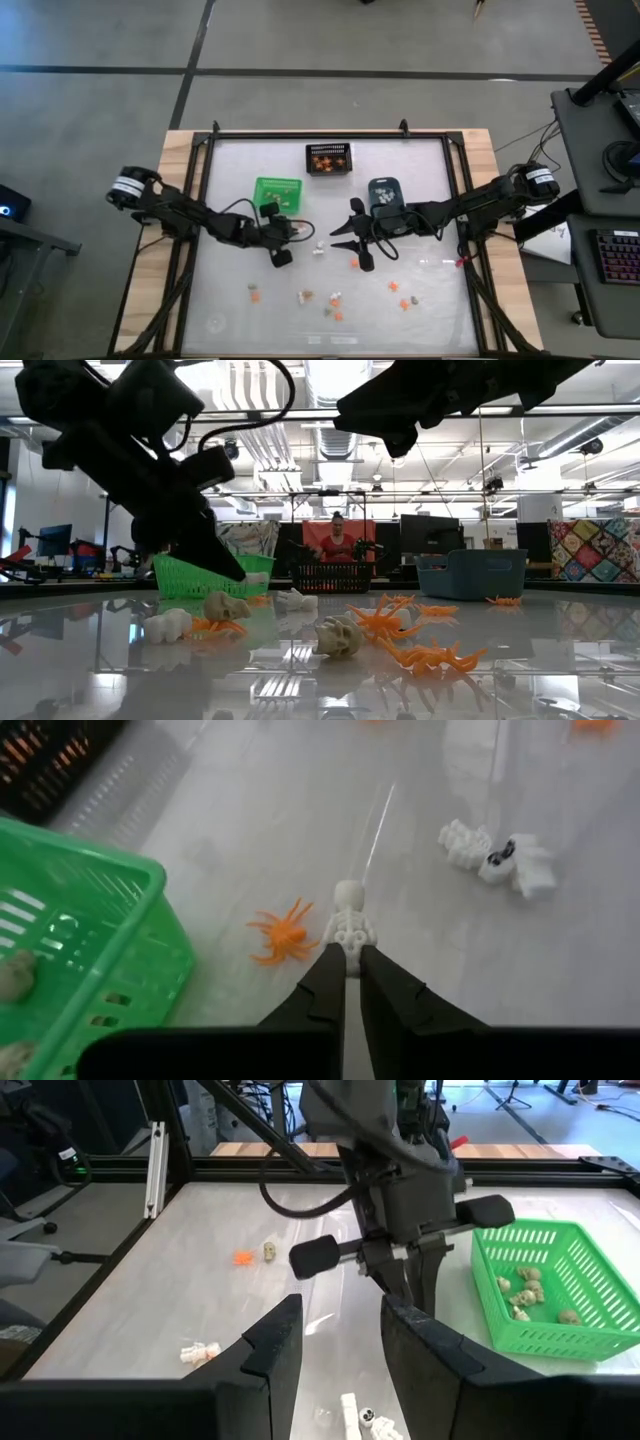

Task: Sort Halloween decoration
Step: Put the white skeleton toy into the blue bin

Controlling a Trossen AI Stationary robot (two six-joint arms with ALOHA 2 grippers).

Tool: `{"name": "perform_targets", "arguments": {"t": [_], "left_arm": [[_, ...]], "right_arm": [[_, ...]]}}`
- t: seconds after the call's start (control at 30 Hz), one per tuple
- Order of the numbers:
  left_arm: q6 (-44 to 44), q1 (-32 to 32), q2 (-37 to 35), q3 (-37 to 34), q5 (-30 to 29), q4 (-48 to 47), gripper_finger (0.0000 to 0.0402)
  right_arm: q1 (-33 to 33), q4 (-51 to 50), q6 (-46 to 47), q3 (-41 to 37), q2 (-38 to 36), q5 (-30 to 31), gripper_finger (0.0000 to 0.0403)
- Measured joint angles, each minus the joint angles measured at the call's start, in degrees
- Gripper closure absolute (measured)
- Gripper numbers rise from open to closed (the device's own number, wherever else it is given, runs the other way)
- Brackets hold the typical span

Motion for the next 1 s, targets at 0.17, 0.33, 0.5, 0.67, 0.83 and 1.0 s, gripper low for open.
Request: {"name": "perform_targets", "arguments": {"t": [0.17, 0.33, 0.5, 0.67, 0.83, 1.0], "left_arm": [[1.2, -0.4, -3.1, 0.0, 0.0, 0.3, 0.0401], [4.7, -0.9, -7.5, 0.0, -0.1, 2.9, 0.0401], [8.3, -1.6, -11.7, 0.0, 0.0, 8.2, 0.0401], [11.1, -2.8, -13.3, 0.0, 1.0, 11.1, 0.0401], [11.0, -2.7, -12.3, 0.0, 0.9, 13.0, 0.0402], [12.1, -2.8, -11.3, 0.0, 0.9, 16.6, 0.0402]], "right_arm": [[0.0, 0.0, -0.9, 0.0, 0.0, 0.0, 0.0275], [0.0, 0.5, -3.3, 0.0, 0.3, 0.2, 0.0275], [0.0, 4.3, -5.7, 0.0, 3.4, 5.9, 0.0275], [0.0, 10.5, -6.0, 0.0, 7.2, 14.4, 0.0275], [0.0, 13.2, -6.2, 1.3, 9.9, 14.5, 0.0275], [0.0, 13.3, -5.9, 2.9, 11.7, 14.1, 0.0261]]}}
